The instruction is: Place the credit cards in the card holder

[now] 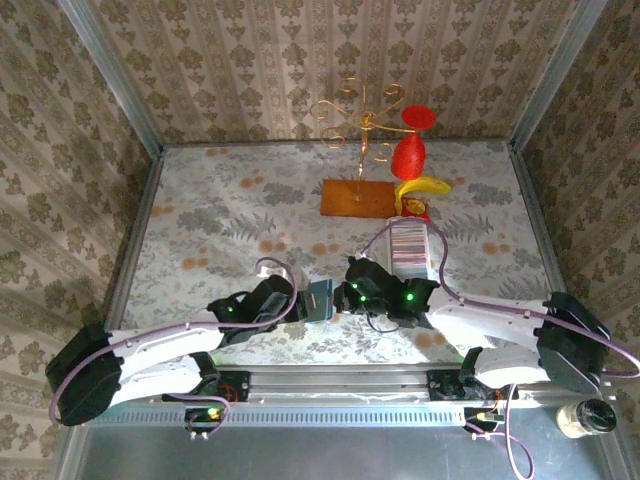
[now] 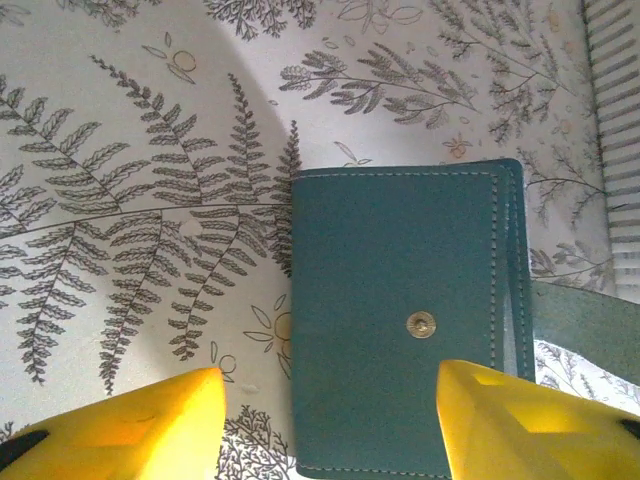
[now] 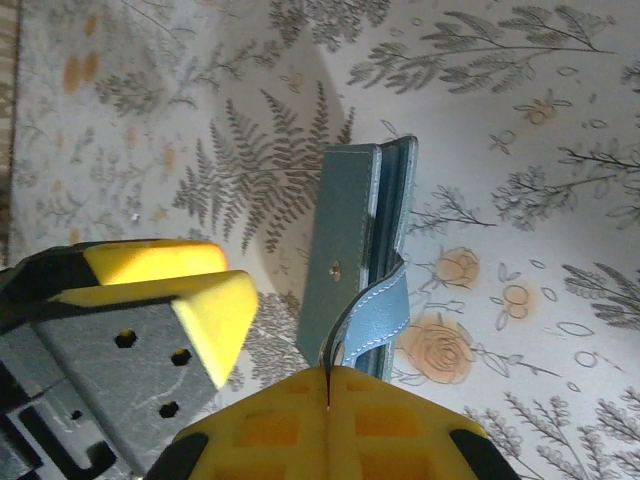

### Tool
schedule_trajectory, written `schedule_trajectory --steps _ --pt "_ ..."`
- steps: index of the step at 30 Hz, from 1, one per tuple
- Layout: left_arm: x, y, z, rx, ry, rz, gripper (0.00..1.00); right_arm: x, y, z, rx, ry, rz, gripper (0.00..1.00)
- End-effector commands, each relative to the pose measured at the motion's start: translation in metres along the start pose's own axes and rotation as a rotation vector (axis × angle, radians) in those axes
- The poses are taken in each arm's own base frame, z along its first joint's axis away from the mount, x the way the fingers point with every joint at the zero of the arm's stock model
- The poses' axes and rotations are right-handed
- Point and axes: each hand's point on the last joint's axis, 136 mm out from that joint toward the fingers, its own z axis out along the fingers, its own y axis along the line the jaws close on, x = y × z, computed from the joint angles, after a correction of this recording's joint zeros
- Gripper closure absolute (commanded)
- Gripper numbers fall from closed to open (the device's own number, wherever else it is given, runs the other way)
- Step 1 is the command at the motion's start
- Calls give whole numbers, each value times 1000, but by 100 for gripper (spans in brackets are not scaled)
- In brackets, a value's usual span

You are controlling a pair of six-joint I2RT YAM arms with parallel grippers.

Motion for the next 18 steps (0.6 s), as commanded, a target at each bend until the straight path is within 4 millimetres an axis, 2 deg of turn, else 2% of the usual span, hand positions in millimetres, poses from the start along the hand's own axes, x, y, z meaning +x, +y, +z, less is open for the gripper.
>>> schedule_trajectory --steps 1,5,11,18 --pt "-13 -20 -8 57 -36 23 35 2 9 -4 -59 -4 2 100" --pt "-19 -33 -10 113 -53 20 30 1 8 -7 -60 -13 2 100" --pt "-14 -39 -1 149 -18 1 24 -1 14 -10 -95 -25 9 100" --pt "-9 -38 8 151 19 -13 23 -4 19 -15 -123 -40 11 100"
